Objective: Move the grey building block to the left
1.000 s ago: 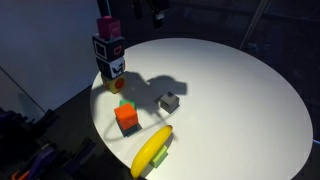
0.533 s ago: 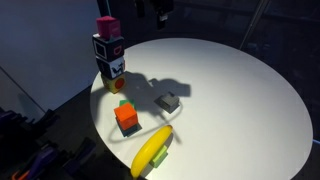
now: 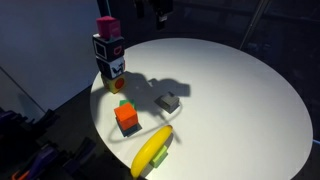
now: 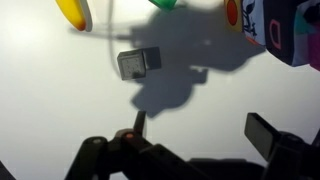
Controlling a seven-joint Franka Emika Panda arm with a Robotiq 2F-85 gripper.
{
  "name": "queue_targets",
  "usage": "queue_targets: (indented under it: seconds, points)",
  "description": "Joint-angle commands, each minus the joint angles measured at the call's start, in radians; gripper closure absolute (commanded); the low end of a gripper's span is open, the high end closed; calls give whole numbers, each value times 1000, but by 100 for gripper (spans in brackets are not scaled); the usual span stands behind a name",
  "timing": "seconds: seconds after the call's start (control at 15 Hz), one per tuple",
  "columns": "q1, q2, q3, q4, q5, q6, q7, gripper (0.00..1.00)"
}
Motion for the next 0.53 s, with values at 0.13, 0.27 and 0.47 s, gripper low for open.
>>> queue_targets:
  seconds: [0.13, 0.27, 0.47]
  points:
    - [-4, 37, -9, 39, -9, -28, 2, 0]
    - [-8, 54, -13, 50, -10, -44, -1, 0]
    - [-15, 81, -18, 65, -10, -67, -8, 0]
